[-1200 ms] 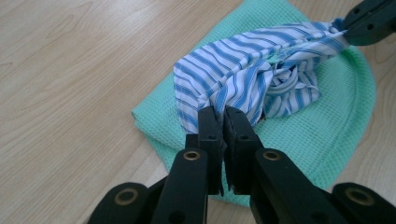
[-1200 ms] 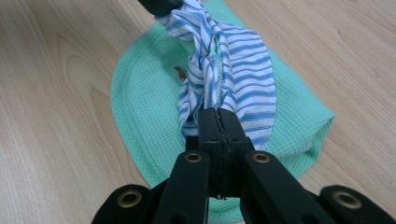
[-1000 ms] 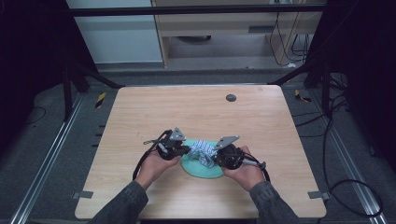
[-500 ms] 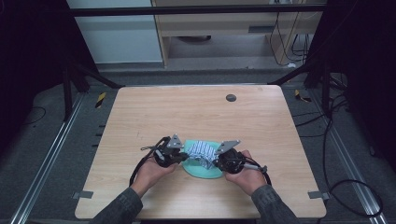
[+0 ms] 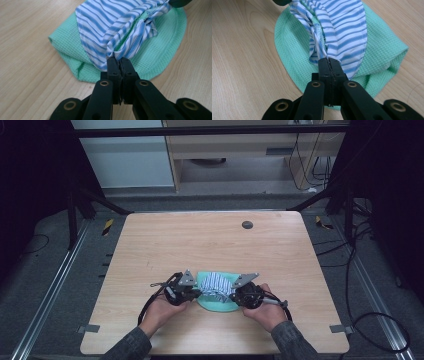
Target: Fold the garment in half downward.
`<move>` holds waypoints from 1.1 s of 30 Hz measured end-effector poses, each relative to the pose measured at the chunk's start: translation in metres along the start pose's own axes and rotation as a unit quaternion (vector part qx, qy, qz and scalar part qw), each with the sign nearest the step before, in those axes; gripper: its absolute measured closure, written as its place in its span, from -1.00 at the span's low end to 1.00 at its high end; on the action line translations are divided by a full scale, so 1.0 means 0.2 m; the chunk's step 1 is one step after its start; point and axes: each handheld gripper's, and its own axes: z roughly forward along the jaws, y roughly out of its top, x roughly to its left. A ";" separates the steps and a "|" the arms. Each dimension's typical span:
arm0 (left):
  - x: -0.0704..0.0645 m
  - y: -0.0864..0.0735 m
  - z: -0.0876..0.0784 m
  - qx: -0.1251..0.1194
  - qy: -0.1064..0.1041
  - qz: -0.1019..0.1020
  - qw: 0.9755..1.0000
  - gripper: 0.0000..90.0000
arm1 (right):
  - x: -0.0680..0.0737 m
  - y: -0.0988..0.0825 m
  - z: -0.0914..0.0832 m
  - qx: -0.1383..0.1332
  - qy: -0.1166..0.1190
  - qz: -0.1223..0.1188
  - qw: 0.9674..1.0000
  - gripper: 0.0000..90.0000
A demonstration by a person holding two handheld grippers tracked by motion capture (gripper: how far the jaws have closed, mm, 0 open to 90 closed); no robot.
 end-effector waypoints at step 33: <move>0.04 -0.20 -0.17 -0.059 0.065 -0.084 0.993 -0.57 | -0.07 -0.19 -0.13 -0.042 -0.083 0.051 0.994 -0.62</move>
